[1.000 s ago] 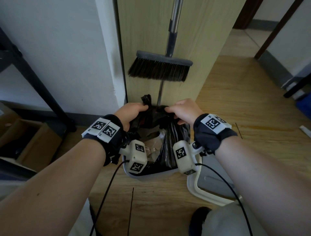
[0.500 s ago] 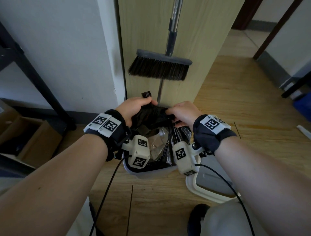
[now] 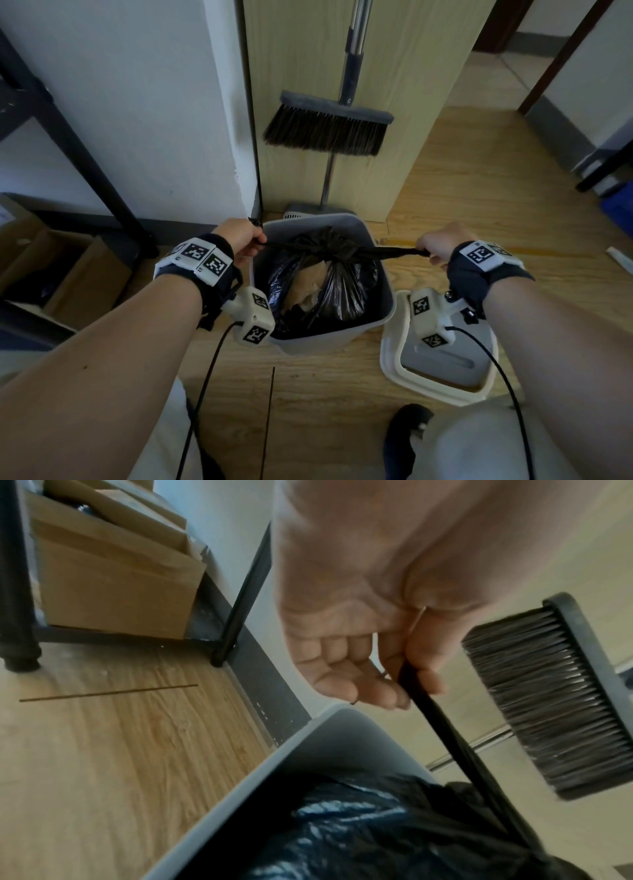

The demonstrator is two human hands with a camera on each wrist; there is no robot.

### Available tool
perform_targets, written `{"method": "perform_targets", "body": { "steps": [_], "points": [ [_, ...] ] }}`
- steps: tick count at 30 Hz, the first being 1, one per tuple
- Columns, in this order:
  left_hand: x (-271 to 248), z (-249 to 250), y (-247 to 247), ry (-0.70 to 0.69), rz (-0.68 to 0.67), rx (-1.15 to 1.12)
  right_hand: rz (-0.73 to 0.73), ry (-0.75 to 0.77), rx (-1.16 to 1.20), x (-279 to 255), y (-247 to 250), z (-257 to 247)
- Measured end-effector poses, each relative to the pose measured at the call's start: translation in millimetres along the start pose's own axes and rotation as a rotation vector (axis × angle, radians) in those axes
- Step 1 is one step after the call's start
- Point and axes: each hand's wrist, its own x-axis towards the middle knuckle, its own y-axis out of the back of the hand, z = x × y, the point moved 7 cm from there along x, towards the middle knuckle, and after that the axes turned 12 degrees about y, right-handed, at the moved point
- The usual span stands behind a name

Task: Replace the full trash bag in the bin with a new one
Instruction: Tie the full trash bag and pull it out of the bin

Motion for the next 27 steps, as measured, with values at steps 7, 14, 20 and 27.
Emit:
{"method": "perform_targets", "body": {
  "steps": [7,14,20,27],
  "points": [
    [-28,37,-29,-0.225,-0.289,-0.433,0.12,0.161,0.515,-5,-3,-45],
    [-53,50,-74,-0.309,-0.42,-0.054,0.07,0.332,0.819,-16,-9,-103],
    [-47,53,-86,-0.411,-0.332,0.304,-0.002,0.448,0.86,-29,-6,-128],
    [-41,52,-97,-0.456,-0.371,0.301,-0.096,0.534,0.901,-37,-10,-145]
  ]
}}
